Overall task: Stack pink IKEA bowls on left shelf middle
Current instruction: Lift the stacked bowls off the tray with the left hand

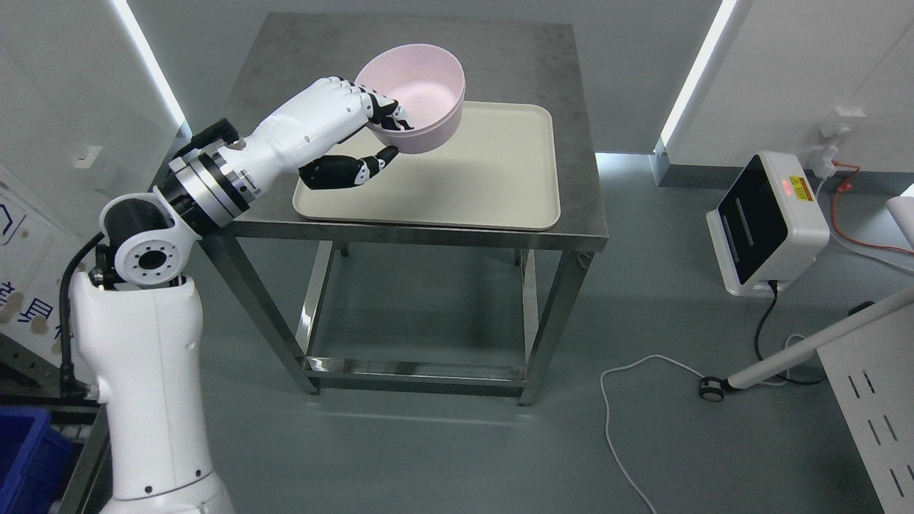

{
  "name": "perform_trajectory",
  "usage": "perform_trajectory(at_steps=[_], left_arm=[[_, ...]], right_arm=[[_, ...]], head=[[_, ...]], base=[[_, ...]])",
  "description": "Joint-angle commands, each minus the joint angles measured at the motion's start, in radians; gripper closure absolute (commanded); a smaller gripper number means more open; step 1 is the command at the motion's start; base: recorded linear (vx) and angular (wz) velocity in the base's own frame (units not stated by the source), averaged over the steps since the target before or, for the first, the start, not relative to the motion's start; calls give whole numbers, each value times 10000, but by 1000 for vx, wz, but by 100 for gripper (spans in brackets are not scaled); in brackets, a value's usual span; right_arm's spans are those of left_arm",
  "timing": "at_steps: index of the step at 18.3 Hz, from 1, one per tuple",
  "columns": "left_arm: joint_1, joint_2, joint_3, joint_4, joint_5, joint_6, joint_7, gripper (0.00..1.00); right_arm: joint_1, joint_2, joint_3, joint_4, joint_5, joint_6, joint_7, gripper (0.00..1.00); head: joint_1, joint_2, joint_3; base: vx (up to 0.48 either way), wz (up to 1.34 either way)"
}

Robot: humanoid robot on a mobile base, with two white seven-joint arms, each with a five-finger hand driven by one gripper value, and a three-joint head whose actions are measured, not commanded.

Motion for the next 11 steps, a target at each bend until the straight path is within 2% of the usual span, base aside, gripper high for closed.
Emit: perform_trajectory(at_steps=[1,5,11], left_arm=[[829,168,544,-628,1703,-569,-453,98],[1354,168,405,-676,2289,-569,-516,98],[1629,238,972,-661,2351,-569,-516,98]], right_arm=[[295,-175,-123,-337,0,27,3,0],[295,-175,-107,-337,0,11,3,0],[295,-175,-123,-337,0,11,3,0]], head=[[0,0,0],[0,0,0],[0,0,0]], base=[[-218,-3],[-232,-204],[-309,-133]])
